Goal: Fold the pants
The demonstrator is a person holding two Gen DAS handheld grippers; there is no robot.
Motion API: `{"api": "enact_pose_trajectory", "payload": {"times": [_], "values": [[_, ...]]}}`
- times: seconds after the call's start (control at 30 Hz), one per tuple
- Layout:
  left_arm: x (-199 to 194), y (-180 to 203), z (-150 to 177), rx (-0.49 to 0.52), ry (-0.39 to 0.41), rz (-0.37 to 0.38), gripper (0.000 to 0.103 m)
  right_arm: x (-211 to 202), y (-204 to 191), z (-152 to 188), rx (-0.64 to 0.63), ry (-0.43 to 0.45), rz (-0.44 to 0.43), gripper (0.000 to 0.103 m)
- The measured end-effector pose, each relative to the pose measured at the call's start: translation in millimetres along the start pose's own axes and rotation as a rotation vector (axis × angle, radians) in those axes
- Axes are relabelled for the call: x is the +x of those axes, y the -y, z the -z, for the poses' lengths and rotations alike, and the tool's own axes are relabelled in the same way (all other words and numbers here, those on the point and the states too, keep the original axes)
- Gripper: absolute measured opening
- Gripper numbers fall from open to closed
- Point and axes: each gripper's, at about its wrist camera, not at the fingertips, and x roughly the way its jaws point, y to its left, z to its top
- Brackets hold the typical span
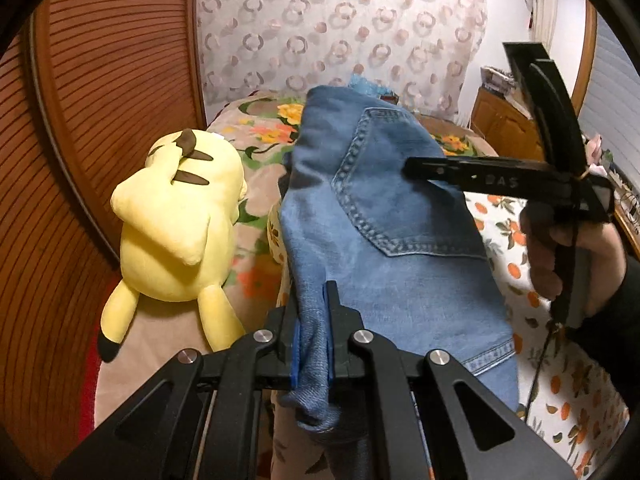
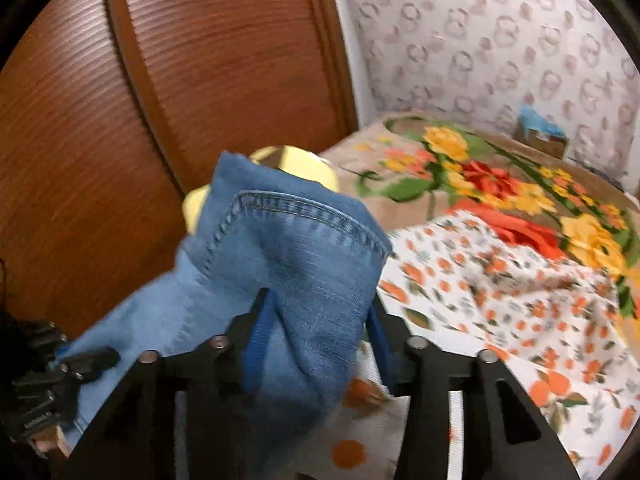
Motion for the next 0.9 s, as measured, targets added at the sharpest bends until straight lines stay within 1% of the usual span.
{"api": "enact_pose_trajectory", "payload": {"times": [0.07,0.17,0.23,0.27,0.3,0.33,0.37,0.4,0.43,0.57,0.67,0.73,0.8,0.87,0.9], "values": [[3.8,1.4,1.1,0.008,-0.006,-0.014,0.01,-5.9,3.8,0.9,-0.006,0.004,0.022,0.061],[6.2,0.1,4.4,-0.002,-0.014,-0.014,0.01,-26.1,0.0,-3.1,-0.028,0.049,0.057,0.062],[6.6,-1.2,6.4,-0.012,-0.013,-0.014,0.01,-38.8,-11.6,-4.9,-0.044,0.089,0.029,0.061],[6.5,-2.1,7.6,-0.018,-0.012,-0.011,0.011,-41.6,-16.5,-3.8,-0.059,0.102,0.007,0.056],[7.6,-2.3,7.2,-0.021,-0.013,-0.011,0.011,-42.0,-20.7,-3.3,-0.076,0.109,-0.015,0.04],[7.7,-2.1,7.6,-0.023,-0.012,-0.013,0.011,-41.2,-27.0,-2.9,-0.095,0.108,-0.039,0.032],[8.2,-1.4,7.6,-0.022,-0.012,-0.014,0.011,-37.4,-33.7,-2.8,-0.109,0.104,-0.055,0.02],[9.7,-1.9,7.9,-0.022,-0.011,-0.016,0.011,-30.2,-37.4,-3.4,-0.113,0.095,-0.058,0.011],[11.0,-1.4,8.2,-0.02,-0.013,-0.018,0.011,-22.6,-38.8,-3.5,-0.111,0.082,-0.057,0.01],[12.6,-3.5,9.8,-0.033,-0.01,-0.011,0.011,12.8,-39.9,-5.0,-0.099,0.002,0.018,0.009],[7.3,-4.7,9.2,-0.056,0.0,0.003,0.011,17.2,-38.9,-4.3,-0.081,-0.006,0.026,0.009],[1.8,-3.0,8.2,-0.059,-0.001,-0.001,0.011,3.7,-35.3,-6.7,-0.052,0.001,0.025,0.009],[-7.1,0.7,6.4,-0.056,0.005,-0.008,0.012,-13.7,-40.0,-11.9,-0.034,0.025,0.024,0.01],[-16.8,6.3,5.2,-0.048,0.018,-0.016,0.013,-36.5,-41.0,-8.9,-0.038,0.039,0.028,0.01],[-24.8,11.5,4.6,-0.039,0.028,-0.027,0.013,-48.9,-37.5,-1.9,-0.037,0.049,0.031,0.01]]}}
